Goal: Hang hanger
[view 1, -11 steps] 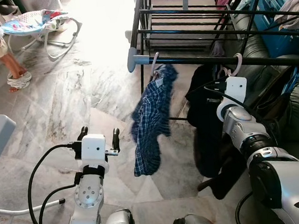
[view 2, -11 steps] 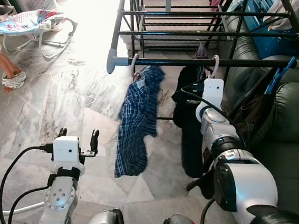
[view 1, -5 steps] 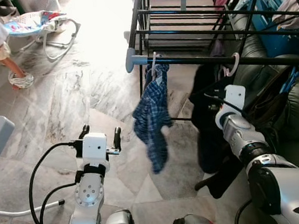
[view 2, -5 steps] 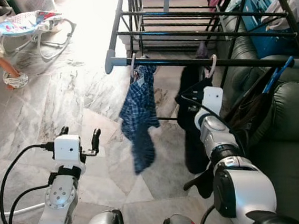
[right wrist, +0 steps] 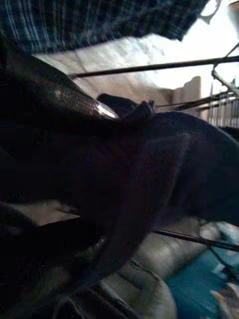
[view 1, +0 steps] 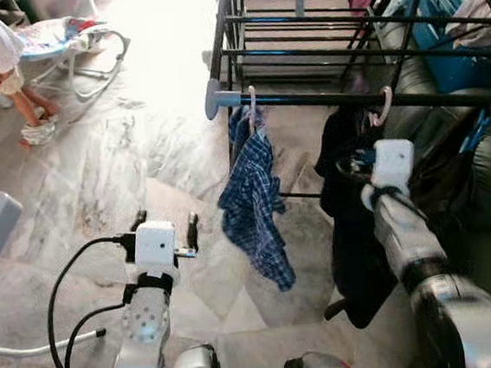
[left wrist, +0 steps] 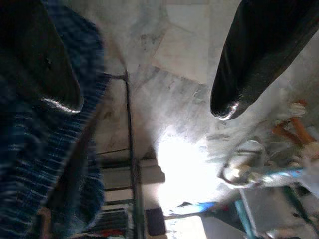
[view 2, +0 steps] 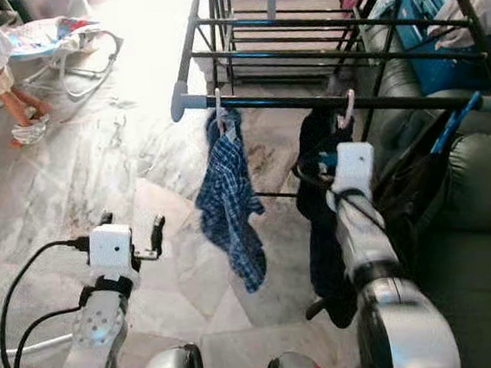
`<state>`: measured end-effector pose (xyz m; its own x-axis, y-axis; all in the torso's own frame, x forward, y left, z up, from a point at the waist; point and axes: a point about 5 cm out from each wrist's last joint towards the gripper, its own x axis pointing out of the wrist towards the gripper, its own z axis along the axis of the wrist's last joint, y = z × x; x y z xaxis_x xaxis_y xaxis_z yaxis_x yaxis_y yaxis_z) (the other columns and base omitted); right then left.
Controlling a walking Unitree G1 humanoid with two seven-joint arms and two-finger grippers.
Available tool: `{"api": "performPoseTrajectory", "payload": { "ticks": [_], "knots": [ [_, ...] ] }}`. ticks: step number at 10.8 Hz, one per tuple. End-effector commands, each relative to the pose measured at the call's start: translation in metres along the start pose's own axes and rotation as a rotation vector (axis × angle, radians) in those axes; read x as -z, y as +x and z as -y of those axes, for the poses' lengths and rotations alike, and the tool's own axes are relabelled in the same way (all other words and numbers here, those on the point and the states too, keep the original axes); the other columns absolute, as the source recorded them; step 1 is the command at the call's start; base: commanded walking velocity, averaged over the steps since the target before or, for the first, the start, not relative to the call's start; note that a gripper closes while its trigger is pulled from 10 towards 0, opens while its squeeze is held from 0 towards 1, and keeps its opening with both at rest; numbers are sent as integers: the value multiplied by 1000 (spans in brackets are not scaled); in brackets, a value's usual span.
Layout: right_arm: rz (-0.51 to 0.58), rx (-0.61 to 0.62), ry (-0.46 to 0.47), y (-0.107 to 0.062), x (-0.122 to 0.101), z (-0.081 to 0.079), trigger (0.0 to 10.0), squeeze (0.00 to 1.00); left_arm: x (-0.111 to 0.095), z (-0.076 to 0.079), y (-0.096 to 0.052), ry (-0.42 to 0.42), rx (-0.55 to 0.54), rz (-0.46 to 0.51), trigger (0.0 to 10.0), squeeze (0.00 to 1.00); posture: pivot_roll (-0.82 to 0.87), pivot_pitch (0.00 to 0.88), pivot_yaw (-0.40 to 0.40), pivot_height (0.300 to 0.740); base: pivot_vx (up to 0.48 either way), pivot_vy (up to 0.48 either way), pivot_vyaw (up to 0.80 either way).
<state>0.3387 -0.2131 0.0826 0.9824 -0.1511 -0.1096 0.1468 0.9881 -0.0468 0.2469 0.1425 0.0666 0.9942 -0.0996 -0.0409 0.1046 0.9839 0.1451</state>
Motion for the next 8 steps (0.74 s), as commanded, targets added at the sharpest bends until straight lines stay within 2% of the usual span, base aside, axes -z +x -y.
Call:
{"api": "performPoseTrajectory", "payload": {
  "ticks": [1, 3, 5, 7, 8],
  "knots": [
    [51, -2, -11, -5, -2, 0, 10000, 1000, 0, 1, -3, -4, 24, -3, 10000, 0, 45, 126, -21, 740, 0, 0, 0],
    [125, -3, -24, -27, 0, -4, 10000, 1000, -1, 2, 0, 4, 26, 3, 10000, 0, 28, 129, -15, 740, 0, 0, 0],
    [151, -14, -44, -41, 1, -7, 10000, 1000, 0, -1, 1, 28, 9, -1, 10000, 0, 23, 136, -11, 740, 0, 0, 0],
    [175, 3, -52, -49, -5, -2, 10000, 1000, 1, -1, 1, -5, 13, -17, 10000, 0, 23, 138, -13, 740, 0, 0, 0],
    [173, 1, -43, -51, -5, -2, 10000, 1000, 1, -3, 1, 8, 10, -17, 10000, 0, 24, 138, -12, 740, 0, 0, 0]
  ]
}}
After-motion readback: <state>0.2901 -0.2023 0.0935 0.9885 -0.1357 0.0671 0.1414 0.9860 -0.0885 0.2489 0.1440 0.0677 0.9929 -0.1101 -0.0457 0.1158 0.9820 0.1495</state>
